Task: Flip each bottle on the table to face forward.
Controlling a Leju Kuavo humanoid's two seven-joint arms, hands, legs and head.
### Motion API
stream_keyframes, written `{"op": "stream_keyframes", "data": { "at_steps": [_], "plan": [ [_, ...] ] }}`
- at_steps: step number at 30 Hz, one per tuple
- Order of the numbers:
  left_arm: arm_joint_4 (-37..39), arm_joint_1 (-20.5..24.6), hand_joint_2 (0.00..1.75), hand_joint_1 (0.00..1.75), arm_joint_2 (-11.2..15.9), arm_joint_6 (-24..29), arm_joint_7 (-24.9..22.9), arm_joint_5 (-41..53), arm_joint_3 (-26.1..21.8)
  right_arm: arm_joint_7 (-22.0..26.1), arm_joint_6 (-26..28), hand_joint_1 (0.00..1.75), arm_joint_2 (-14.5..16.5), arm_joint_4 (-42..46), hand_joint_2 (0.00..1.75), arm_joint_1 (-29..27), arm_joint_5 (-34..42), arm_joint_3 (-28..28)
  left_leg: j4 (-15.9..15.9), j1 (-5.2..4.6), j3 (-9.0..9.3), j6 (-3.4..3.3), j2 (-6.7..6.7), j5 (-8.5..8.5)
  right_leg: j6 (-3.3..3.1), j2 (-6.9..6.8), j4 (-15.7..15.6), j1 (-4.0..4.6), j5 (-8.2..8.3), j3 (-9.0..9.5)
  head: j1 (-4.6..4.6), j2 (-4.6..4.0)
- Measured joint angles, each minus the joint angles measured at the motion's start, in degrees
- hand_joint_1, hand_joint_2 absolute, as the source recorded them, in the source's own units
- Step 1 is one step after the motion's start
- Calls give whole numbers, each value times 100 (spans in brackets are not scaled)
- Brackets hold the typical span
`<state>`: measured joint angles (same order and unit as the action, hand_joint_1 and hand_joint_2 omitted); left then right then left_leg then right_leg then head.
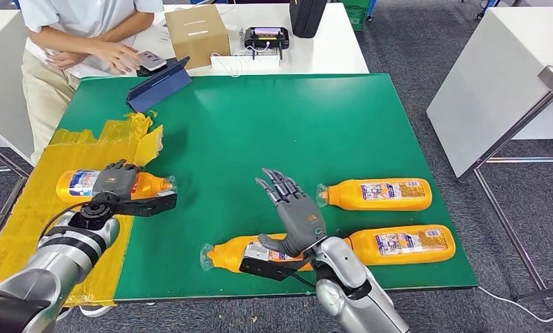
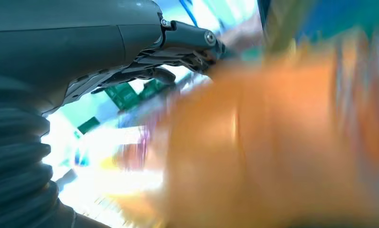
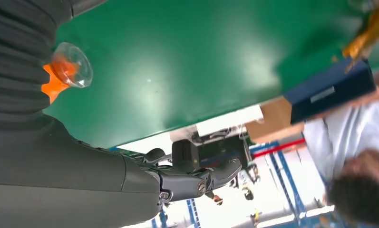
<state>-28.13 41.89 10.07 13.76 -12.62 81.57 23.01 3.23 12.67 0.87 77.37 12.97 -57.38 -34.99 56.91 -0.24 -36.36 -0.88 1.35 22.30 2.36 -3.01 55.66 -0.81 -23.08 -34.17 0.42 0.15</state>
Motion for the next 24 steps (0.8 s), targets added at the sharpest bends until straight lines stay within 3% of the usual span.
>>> {"op": "stream_keyframes", "data": {
  "at_steps": [2,4,6,8,11,14,24],
  "plan": [
    [-211,-137,175,0,-36,602,329,-406,-151,-17,-133,0,-45,-39,175,3,-45,-64,0,-1,0,0,-1,0,0,0,0,-1,0,0,0,0],
    [-748,-422,175,0,-106,988,1070,-1368,-430,-17,-261,0,-118,-55,175,-21,-52,-137,1,-4,0,0,-1,2,1,0,-1,-4,-1,-1,0,0],
    [-1667,-874,175,0,-212,942,1846,-2614,-782,-17,-353,0,-218,-59,175,-83,-57,-220,1,-6,-1,0,0,6,1,1,-3,-7,-3,-2,0,0],
    [-2660,-1344,175,0,-344,735,2237,-3513,-1079,-17,-391,0,-313,-63,175,-155,-74,-296,1,-8,-4,1,3,13,1,3,-4,-8,-4,-4,2,0],
    [-3768,-1818,175,0,-468,594,2338,-3949,-1384,-17,-399,0,-412,-69,175,-227,-90,-369,1,-8,-6,-3,10,23,2,8,-6,-8,-4,-10,1,0],
    [-4381,-2039,175,0,-521,548,2350,-4000,-1568,-17,-402,0,-471,-74,175,-248,-90,-419,1,-4,-6,-1,8,21,1,8,-6,-3,-5,-10,-1,0],
    [-5125,-2305,175,0,-631,553,2547,-4342,-1794,-144,-399,0,-539,-95,175,-269,-223,-457,0,2,-5,5,7,14,0,7,-3,2,-5,-6,-1,0]
  ]
}}
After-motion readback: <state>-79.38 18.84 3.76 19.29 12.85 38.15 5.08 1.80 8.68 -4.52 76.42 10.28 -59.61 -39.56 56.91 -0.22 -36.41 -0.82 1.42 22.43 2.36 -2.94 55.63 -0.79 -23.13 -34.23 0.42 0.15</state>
